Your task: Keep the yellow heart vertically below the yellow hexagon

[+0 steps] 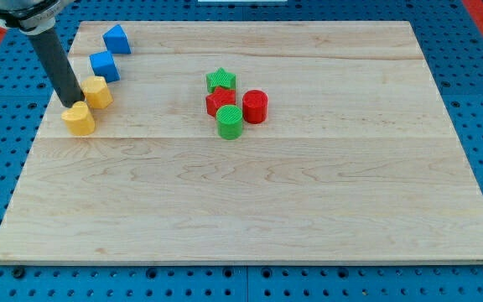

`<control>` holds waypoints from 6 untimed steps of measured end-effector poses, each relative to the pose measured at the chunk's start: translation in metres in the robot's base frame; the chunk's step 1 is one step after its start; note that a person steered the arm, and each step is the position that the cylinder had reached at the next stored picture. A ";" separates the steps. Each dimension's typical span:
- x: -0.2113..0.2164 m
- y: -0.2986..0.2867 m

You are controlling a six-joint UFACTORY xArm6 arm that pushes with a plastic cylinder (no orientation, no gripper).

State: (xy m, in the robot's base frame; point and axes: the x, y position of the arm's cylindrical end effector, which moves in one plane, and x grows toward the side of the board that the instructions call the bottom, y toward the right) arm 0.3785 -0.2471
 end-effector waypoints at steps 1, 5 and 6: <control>0.015 -0.012; 0.043 -0.012; 0.091 -0.039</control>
